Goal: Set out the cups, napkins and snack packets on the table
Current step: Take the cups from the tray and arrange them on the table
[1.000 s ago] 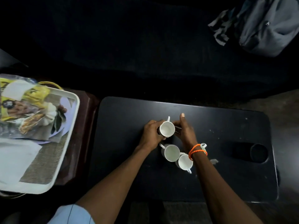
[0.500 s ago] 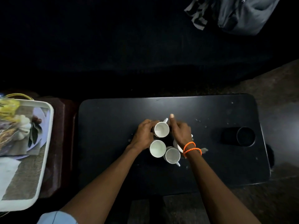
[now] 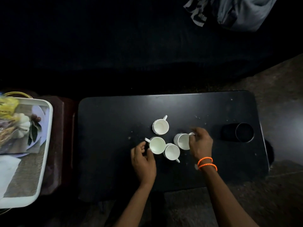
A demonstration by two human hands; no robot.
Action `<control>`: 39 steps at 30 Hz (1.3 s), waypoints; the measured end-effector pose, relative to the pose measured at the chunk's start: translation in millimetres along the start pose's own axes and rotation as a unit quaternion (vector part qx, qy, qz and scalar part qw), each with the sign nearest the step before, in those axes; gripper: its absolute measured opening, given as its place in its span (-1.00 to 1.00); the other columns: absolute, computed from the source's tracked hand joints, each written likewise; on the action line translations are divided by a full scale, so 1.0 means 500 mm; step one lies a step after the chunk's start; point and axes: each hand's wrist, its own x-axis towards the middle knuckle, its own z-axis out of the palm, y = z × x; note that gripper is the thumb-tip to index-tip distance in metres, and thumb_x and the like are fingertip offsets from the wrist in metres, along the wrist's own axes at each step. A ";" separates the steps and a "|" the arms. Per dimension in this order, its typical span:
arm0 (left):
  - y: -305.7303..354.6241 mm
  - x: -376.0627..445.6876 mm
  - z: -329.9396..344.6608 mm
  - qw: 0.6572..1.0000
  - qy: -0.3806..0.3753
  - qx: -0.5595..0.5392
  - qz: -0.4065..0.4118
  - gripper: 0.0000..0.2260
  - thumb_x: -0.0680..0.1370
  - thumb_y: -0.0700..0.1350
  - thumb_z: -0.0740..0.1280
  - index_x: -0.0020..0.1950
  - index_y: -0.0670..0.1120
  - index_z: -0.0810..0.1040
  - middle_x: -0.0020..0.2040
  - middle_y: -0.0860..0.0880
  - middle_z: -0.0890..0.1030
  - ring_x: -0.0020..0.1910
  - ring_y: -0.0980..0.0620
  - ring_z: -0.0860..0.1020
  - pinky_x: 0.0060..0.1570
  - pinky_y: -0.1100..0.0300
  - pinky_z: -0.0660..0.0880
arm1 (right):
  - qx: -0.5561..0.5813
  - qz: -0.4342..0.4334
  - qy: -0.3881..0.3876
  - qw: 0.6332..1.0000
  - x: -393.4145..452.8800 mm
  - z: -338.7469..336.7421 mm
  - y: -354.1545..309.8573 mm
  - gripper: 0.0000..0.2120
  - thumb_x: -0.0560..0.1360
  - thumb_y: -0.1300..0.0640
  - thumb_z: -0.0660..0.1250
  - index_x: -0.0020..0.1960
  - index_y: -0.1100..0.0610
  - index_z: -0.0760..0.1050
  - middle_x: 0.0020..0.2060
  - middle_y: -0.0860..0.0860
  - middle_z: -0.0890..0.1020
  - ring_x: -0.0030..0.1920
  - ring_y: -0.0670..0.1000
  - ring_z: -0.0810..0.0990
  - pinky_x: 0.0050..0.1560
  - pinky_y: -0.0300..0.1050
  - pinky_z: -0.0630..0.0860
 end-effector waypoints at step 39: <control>0.133 -0.025 0.238 0.656 -0.628 0.355 0.221 -0.50 0.46 -0.40 0.41 0.34 -0.03 0.64 0.30 0.01 0.68 0.31 0.06 0.61 0.33 0.11 0.50 | -0.127 0.100 0.052 0.985 -0.237 -0.021 0.227 -0.46 0.22 -0.21 0.60 0.03 0.10 0.60 -0.14 0.04 0.68 -0.06 0.18 0.63 0.02 0.10 0.47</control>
